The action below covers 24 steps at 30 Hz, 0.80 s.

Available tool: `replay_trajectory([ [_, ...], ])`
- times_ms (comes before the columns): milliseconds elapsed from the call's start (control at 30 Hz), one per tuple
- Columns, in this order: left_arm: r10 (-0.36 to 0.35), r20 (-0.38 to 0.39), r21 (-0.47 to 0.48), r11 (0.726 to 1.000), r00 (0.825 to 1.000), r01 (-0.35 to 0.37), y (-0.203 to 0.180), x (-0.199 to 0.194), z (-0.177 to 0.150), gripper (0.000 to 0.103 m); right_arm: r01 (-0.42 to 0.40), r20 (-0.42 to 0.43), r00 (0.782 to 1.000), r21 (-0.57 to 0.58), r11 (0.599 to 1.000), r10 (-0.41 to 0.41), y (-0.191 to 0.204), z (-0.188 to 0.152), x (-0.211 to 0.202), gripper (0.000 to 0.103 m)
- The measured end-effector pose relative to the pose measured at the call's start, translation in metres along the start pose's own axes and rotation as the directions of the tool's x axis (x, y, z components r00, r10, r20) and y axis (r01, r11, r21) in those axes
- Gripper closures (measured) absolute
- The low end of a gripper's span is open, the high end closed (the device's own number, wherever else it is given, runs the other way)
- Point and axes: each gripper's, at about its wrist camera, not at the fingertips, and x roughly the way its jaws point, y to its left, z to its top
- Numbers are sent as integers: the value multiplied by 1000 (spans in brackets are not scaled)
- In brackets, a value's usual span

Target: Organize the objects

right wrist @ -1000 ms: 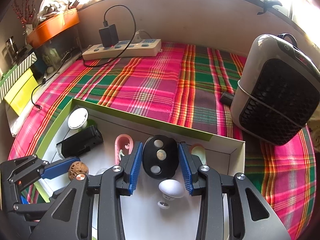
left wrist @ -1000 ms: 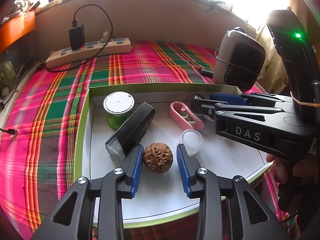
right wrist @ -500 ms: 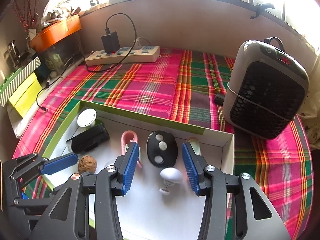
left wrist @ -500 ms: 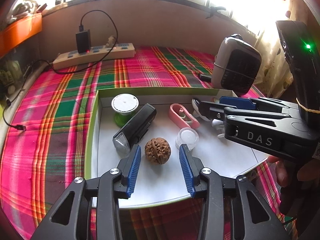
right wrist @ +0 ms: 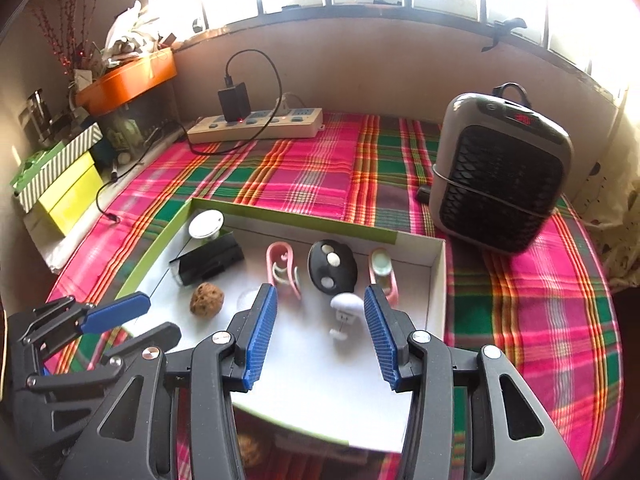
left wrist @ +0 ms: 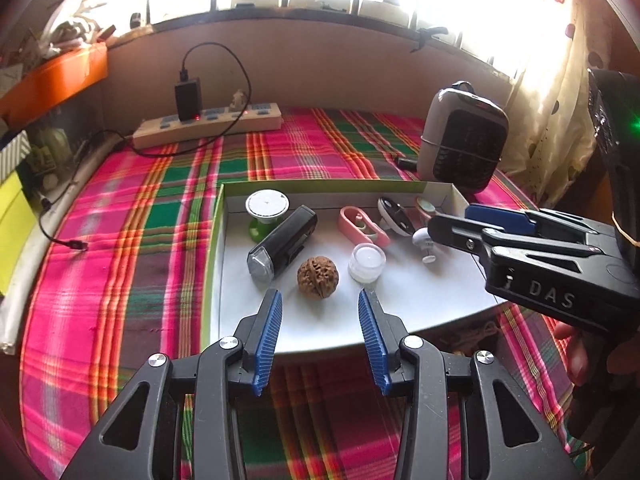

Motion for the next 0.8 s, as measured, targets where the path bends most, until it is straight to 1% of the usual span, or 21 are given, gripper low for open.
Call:
replay_trajectory([
  [167, 4, 11, 3, 1000, 1000, -4, -4, -13, -8, 65, -18, 21, 1000, 11, 1000, 18, -2, -14, -18, 56],
  [467, -11, 15, 19, 1000, 1000, 10, -19, -27, -27, 65, -18, 41, 999, 32, 999, 17, -6, -46, -45, 56],
  [600, -43, 20, 29, 999, 999, 42, -25, -32, -34, 65, -19, 46, 999, 42, 999, 17, -11, -57, -51, 56],
  [700, -96, 16, 33, 995, 995, 96, -30, -33, -39, 65, -16, 39, 999, 49, 999, 15, -17, -66, -53, 49],
  [800, -129, 0, 46, 991, 992, 129, -37, -29, -42, 65, -14, 27, 1000, 66, 998, 13, -24, -78, -53, 48],
])
